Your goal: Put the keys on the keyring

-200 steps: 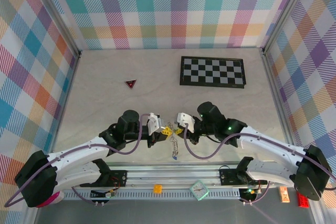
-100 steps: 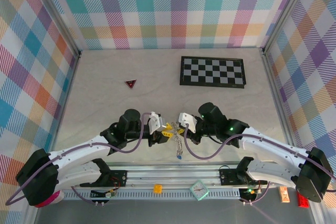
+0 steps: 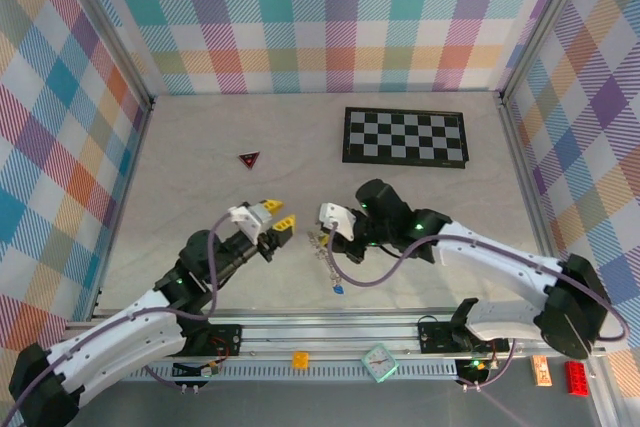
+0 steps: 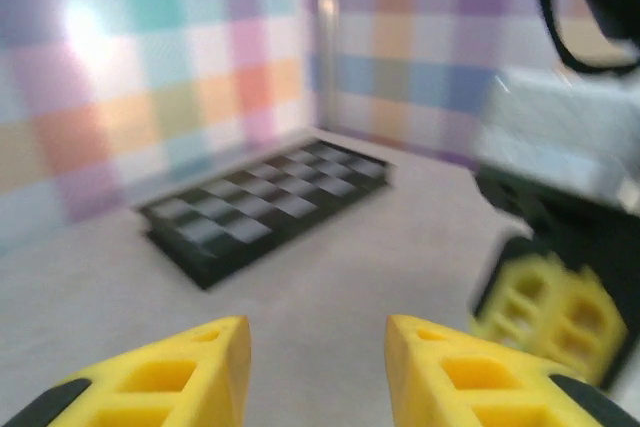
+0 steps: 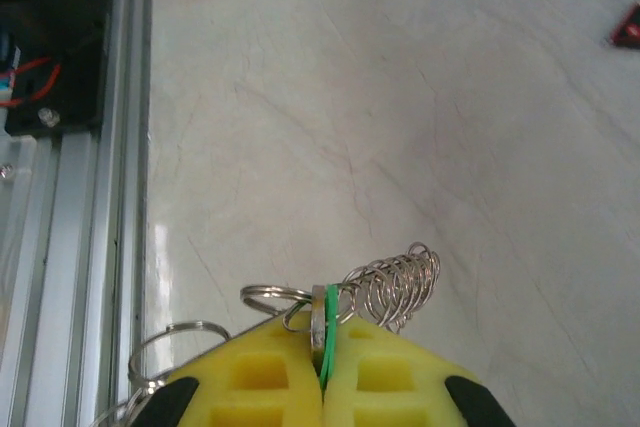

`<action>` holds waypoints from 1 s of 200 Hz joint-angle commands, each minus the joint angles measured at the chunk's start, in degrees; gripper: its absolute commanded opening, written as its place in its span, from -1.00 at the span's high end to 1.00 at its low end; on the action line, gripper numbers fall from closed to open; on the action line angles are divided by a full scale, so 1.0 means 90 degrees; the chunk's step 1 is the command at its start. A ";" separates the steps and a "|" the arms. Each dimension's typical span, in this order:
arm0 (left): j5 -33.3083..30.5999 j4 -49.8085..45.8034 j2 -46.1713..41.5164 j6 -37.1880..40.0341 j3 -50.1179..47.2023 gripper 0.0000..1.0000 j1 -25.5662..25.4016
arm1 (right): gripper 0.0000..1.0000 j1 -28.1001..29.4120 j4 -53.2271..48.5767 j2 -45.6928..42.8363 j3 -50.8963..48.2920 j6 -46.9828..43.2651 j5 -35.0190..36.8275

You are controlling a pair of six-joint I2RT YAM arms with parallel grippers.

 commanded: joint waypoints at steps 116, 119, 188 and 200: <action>-0.4598 -0.2230 -0.1658 -0.0912 0.0153 -0.09 0.0042 | 0.94 -0.0541 0.1646 0.2428 0.0804 0.1115 0.0214; -0.4589 -0.2214 -0.1642 -0.0929 0.0145 -0.10 0.0053 | 0.94 -0.0580 0.1487 0.2420 0.0807 0.1017 0.0284; -0.4498 -0.1833 -0.0840 -0.1108 0.0028 -0.13 0.0198 | 0.88 -0.0788 -0.0786 0.2424 0.0778 -0.0868 0.1960; -0.4462 -0.1764 -0.0686 -0.1135 0.0024 -0.13 0.0265 | 0.88 -0.0789 -0.0948 0.2412 0.0690 -0.1059 0.2274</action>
